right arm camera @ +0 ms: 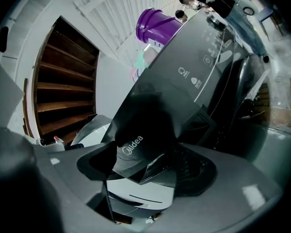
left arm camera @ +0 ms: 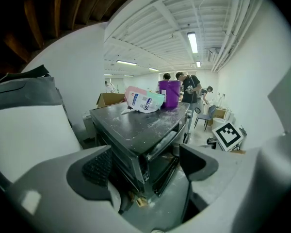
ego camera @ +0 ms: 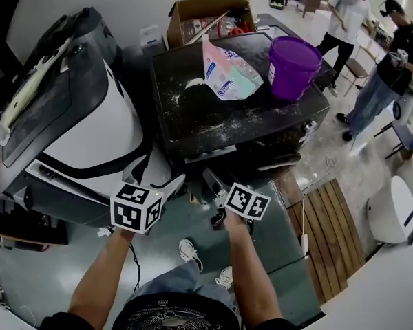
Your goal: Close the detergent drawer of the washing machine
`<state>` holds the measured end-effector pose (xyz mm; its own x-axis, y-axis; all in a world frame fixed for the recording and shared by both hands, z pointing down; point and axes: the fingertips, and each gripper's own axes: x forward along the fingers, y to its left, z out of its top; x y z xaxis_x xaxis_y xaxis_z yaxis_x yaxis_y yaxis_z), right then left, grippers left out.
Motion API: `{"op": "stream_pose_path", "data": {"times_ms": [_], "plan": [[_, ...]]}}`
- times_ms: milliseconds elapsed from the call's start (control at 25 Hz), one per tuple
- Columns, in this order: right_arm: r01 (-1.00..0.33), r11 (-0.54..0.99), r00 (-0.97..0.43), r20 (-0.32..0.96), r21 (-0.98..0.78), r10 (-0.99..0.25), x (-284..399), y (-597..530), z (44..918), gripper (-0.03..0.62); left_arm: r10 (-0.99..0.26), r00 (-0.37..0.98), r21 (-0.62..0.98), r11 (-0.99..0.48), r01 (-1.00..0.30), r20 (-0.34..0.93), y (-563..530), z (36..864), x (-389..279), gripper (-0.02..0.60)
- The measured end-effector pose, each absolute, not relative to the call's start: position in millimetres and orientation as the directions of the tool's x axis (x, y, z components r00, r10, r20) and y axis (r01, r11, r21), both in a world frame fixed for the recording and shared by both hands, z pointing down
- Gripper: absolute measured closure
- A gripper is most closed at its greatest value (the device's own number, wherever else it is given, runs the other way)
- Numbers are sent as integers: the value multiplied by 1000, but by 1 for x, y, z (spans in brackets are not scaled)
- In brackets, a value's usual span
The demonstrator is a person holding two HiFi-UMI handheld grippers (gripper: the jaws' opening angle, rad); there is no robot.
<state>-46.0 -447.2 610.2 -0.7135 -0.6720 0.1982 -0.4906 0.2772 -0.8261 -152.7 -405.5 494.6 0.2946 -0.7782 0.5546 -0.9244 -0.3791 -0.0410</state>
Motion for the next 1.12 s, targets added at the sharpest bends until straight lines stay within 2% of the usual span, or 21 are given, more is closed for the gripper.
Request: {"op": "stream_pose_path", "data": {"times_ms": [640, 1120], "plan": [[-511, 273, -705, 216, -815, -676, -53, -463, 611, 226, -771, 321, -24, -399, -917, 549, -426, 499, -162, 163], [-585, 295, -679, 258, -755, -687, -37, -460, 597, 244, -788, 337, -19, -403, -915, 515, -432, 480, -157, 164]]}}
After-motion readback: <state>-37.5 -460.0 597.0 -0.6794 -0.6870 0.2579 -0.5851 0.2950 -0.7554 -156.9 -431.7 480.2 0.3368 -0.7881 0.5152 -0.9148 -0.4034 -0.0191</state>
